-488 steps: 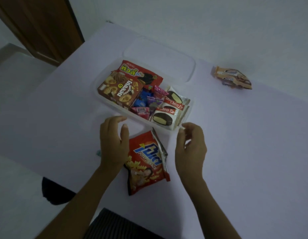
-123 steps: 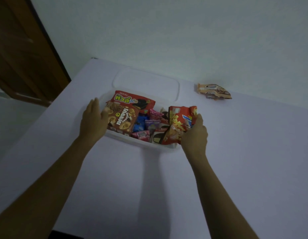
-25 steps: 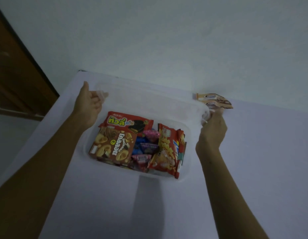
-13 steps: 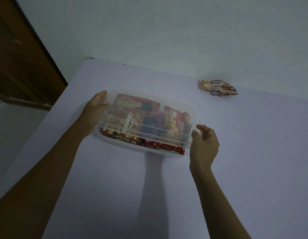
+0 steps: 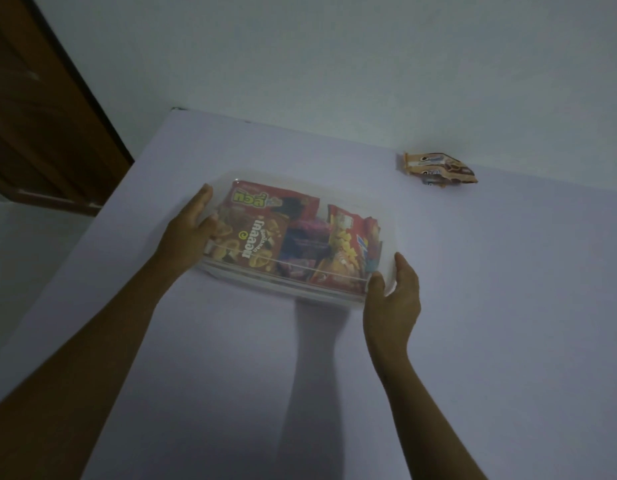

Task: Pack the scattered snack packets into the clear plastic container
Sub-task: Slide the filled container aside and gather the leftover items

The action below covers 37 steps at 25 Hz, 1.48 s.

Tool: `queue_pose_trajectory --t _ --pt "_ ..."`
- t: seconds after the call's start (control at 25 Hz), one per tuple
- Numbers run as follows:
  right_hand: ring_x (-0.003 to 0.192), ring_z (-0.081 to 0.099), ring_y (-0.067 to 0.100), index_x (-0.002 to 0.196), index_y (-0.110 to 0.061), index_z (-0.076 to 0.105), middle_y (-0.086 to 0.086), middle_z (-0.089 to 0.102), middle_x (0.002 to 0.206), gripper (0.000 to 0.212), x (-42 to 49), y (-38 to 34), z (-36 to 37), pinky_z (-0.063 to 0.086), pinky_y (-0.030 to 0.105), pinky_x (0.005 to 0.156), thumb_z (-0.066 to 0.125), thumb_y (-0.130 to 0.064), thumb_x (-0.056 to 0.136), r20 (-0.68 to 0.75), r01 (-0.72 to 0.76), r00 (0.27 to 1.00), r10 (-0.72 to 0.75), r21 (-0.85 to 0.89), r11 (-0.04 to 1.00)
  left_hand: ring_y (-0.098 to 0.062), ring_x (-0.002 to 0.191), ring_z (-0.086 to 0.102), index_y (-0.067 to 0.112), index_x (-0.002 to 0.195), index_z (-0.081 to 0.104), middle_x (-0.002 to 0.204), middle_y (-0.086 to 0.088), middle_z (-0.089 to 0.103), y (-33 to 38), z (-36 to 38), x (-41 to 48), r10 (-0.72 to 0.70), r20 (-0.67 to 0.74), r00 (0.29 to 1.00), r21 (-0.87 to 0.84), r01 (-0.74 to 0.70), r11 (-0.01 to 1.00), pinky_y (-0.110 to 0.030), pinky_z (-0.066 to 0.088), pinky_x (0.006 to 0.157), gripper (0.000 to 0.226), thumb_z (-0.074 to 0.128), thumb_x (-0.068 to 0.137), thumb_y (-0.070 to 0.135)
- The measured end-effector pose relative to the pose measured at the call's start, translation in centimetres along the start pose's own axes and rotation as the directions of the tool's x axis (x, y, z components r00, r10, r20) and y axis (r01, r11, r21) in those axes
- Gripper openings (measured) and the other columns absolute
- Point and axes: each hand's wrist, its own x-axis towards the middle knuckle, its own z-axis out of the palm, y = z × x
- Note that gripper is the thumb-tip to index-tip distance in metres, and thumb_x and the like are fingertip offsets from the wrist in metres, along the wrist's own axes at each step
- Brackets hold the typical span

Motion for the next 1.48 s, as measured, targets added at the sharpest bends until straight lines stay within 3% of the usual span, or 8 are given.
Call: queue_pose_trajectory --t 0.28,0.64,0.72,0.8,0.88,1.0,1.12,1.48 --pt "0.144 0.022 0.023 0.146 -0.006 0.023 0.010 0.025 0.154 0.053 -0.4 3.3 1.0 0.029 0.047 0.115 0.027 -0.031 0.100 0.089 0.201 0.978 -0.186 -0.209 0.957 -0.015 0.144 0.019 0.013 0.147 0.021 0.156 -0.002 0.020 -0.7 0.3 -0.4 0.099 0.002 0.995 0.146 -0.098 0.984 -0.024 0.015 0.114 0.050 0.036 0.099 0.012" --pt "0.143 0.026 0.021 0.146 -0.019 0.024 0.003 0.030 0.154 0.047 0.3 4.4 0.9 0.027 0.043 0.116 0.024 -0.031 0.100 0.101 0.108 0.990 -0.102 -0.050 0.993 -0.019 0.144 0.019 0.011 0.147 0.019 0.157 -0.005 0.019 -1.2 0.7 -0.1 0.128 0.020 0.992 0.290 -0.129 0.948 -0.023 0.015 0.110 0.048 0.029 0.100 0.013" --pt "0.134 0.041 0.020 0.142 -0.019 0.031 0.004 0.042 0.146 0.044 0.6 4.0 0.7 0.039 0.036 0.109 0.026 -0.031 0.100 0.106 0.054 0.993 -0.052 -0.016 0.998 -0.019 0.144 0.020 0.011 0.147 0.020 0.157 -0.005 0.019 -1.3 0.7 0.0 0.111 0.015 0.994 0.266 -0.111 0.958 -0.023 0.015 0.110 0.049 0.031 0.099 0.011" --pt "0.107 0.060 0.021 0.123 -0.013 0.043 0.006 0.059 0.118 0.034 1.2 3.3 0.4 0.057 0.032 0.081 0.028 -0.032 0.100 0.083 0.013 0.996 -0.013 0.002 1.000 -0.021 0.142 0.022 0.012 0.147 0.020 0.156 -0.006 0.021 -1.0 0.8 0.0 0.078 0.005 0.997 0.186 -0.078 0.980 -0.025 0.018 0.110 0.050 0.032 0.098 0.010" --pt "0.082 0.062 0.018 0.105 -0.010 0.045 0.002 0.060 0.093 0.025 2.3 2.6 0.1 0.047 0.018 0.056 0.030 -0.030 0.101 0.062 -0.043 0.997 0.043 -0.001 0.999 -0.022 0.141 0.025 0.015 0.147 0.017 0.155 -0.006 0.022 -0.8 0.7 0.1 -0.035 0.005 0.999 0.039 0.035 0.999 -0.032 0.023 0.113 0.051 0.034 0.098 0.013" --pt "0.084 0.060 0.017 0.118 -0.009 0.048 0.003 0.060 0.102 0.032 3.7 1.9 0.0 0.049 0.021 0.063 0.030 -0.030 0.101 0.095 -0.103 0.990 0.106 -0.034 0.994 -0.026 0.137 0.032 0.015 0.146 0.020 0.153 -0.010 0.027 -0.9 0.6 0.3 -0.221 0.012 0.975 -0.058 0.222 0.973 -0.041 0.027 0.112 0.050 0.035 0.099 0.026" --pt "0.082 0.061 0.024 0.102 -0.012 0.049 0.007 0.060 0.096 0.038 4.2 1.6 0.5 0.058 0.043 0.075 0.023 -0.039 0.100 0.128 -0.178 0.972 0.195 -0.138 0.974 -0.035 0.116 0.050 -0.002 0.123 0.049 0.126 -0.025 0.053 -0.5 0.9 0.6 -0.287 -0.100 0.953 0.030 0.291 0.956 -0.042 0.039 0.098 0.044 0.029 0.099 0.028" --pt "0.088 0.064 0.034 0.113 -0.011 0.046 0.012 0.057 0.104 0.052 5.7 0.8 0.2 0.059 0.053 0.056 0.019 -0.052 0.097 0.229 -0.392 0.878 0.420 -0.157 0.906 -0.043 0.109 0.050 -0.009 0.117 0.046 0.120 -0.032 0.050 -0.1 1.0 1.4 -0.331 -0.162 0.930 0.193 0.359 0.913 -0.047 0.041 0.092 0.037 0.030 0.097 0.018"
